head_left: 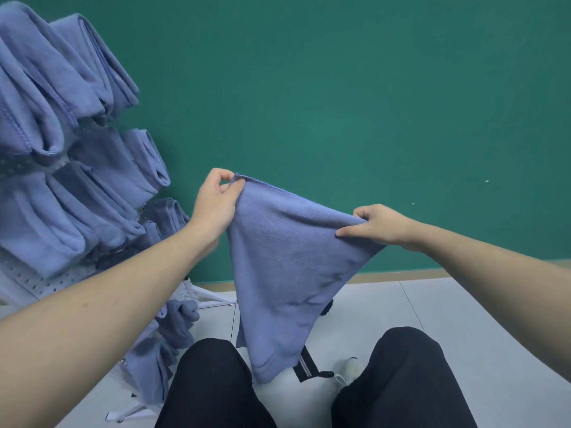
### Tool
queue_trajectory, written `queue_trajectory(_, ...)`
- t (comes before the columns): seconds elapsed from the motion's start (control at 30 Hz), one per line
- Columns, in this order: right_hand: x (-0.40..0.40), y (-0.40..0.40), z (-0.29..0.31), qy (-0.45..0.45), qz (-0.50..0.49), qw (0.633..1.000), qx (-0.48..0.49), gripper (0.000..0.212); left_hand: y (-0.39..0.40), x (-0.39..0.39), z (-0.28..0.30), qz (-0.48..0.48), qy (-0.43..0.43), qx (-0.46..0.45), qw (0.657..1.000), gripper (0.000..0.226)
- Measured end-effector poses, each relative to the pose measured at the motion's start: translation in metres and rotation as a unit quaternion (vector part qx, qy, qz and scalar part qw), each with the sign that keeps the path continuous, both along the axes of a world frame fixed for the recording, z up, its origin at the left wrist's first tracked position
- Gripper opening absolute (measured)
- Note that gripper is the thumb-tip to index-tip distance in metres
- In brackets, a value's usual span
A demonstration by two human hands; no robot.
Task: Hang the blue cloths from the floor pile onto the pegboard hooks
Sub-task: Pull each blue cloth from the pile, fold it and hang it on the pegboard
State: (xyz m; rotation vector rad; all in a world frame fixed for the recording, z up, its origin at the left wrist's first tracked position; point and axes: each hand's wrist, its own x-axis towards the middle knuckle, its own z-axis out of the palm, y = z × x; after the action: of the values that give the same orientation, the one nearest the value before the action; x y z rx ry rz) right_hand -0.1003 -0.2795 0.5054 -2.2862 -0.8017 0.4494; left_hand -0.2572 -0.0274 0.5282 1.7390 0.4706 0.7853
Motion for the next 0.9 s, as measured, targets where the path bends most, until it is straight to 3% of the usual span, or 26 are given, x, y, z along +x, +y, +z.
queue_trajectory(0.2,0.011,-0.007,-0.007,0.171,-0.002,0.978,0.119,0.023,0.01,-0.001,-0.007,0.058,0.002,-0.047,0.997,0.005)
queue_trajectory(0.3,0.013,-0.009,-0.008,0.214,-0.012,0.967,0.135,0.012,0.014,-0.003,-0.012,0.075,0.002,-0.052,0.996,0.006)
queue_trajectory(0.53,0.012,0.001,-0.012,0.185,-0.056,0.97,0.148,0.02,0.023,-0.005,-0.023,0.083,0.033,-0.038,0.995,0.011)
queue_trajectory(0.73,0.007,0.008,-0.009,0.182,-0.046,0.977,0.097,0.019,0.031,-0.004,-0.032,0.079,0.069,-0.034,0.994,0.01)
queue_trajectory(0.9,0.005,0.008,-0.007,0.191,-0.047,0.968,0.157,0.015,0.04,-0.009,-0.038,0.086,0.049,-0.084,0.992,0.008)
